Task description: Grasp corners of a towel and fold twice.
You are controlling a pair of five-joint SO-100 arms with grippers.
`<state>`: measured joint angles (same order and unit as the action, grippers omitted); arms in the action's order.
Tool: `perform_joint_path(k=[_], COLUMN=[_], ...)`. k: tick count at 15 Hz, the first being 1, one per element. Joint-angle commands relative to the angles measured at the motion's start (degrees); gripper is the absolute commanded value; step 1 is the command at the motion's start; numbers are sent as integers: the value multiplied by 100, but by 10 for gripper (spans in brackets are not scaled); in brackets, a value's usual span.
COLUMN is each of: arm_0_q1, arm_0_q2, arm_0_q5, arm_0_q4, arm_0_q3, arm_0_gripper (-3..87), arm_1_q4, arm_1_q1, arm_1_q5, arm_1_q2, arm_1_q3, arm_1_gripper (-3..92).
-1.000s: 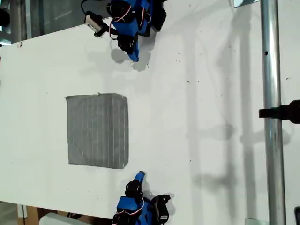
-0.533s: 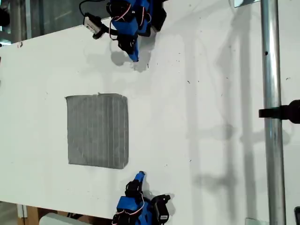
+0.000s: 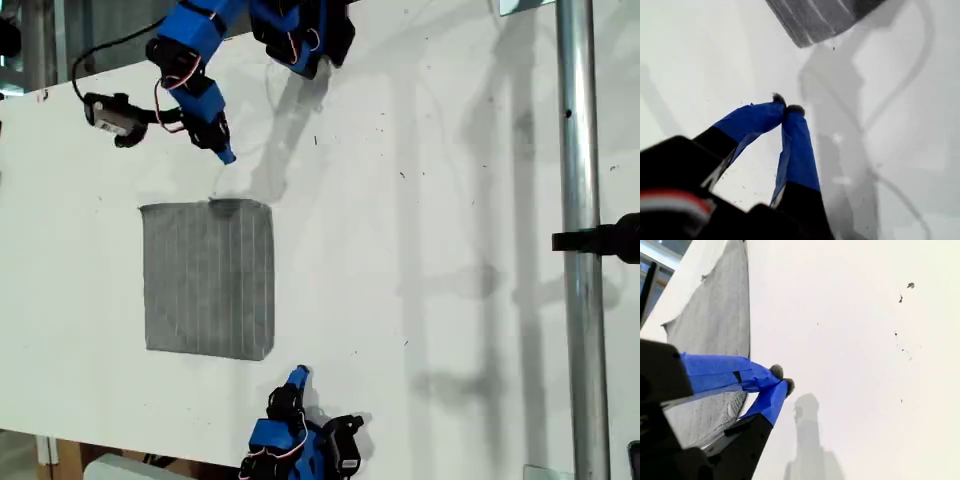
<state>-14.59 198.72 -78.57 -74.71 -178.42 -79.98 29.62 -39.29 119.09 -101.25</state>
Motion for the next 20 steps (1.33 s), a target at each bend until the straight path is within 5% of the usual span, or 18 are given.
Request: perform_joint_path(k=[1,3,12,15,17,20], arm_0_q1=[62,97,237,211,141,-35], arm_0_q2=[18,18,18,18,18,-88], arm_0_q5=[-70,-88,-756,-791,-835,-791], arm_0_q4=[53,53,-255,-290,-290,-475], arm_0_q3=[-18,-18,431,615,756,1362], arm_0_gripper=[-29,-29,-29,-29,-29,-29], arm_1_q4=[-281,-413,791,993,1002,1125], arm_1_q1=[0,26,404,404,439,396], arm_1_q5=[721,1345,2241,2250,2206,2241], arm_1_q2=[-1758,-2769,-5520,-6381,-6662,-6609], arm_1_q3=[2048,2769,3287,3674,3771,3727], arm_1_gripper=[237,423,391,289,21,-2])
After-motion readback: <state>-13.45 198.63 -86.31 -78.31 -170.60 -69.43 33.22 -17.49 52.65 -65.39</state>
